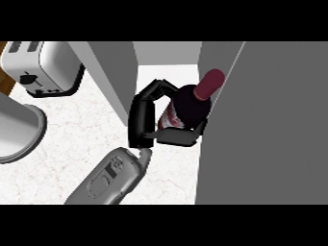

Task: Pick up the wine, place it into the cabinet and close the cabinet

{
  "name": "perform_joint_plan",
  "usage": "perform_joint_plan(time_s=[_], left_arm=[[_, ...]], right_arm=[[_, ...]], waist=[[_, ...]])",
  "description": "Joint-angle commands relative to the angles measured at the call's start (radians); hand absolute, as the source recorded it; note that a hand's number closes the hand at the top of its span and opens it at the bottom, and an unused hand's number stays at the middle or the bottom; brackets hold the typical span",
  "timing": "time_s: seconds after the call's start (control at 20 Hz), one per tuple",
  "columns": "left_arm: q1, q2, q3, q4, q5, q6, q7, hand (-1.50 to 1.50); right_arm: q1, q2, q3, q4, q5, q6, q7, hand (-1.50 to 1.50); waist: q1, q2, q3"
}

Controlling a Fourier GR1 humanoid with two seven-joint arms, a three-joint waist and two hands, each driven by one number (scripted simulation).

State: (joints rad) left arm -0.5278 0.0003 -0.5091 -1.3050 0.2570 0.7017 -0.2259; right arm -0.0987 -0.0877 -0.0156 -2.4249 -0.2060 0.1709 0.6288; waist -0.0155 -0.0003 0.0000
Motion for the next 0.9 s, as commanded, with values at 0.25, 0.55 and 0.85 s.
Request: perform_joint_plan(time_s=[0.25,0.55,0.85], left_arm=[[0.012,0.0,0.069,0.147,0.031,-0.053,-0.163,1.5],[-0.006,0.0,0.128,0.195,0.083,-0.067,-0.227,1.5],[-0.109,0.0,0.189,0.308,0.104,-0.108,-0.183,1.5]], right_arm=[[0.068,-0.002,-0.038,-0.095,-0.098,0.037,-0.023,-1.5],[0.11,-0.019,-0.052,-0.183,-0.127,0.037,0.028,-1.5],[0.086,0.043,0.02,-0.067,-0.021,0.028,-0.069,-1.5]], waist=[[0.005,0.0,0.0],[-0.001,-0.001,0.0],[0.002,0.001,0.0]])
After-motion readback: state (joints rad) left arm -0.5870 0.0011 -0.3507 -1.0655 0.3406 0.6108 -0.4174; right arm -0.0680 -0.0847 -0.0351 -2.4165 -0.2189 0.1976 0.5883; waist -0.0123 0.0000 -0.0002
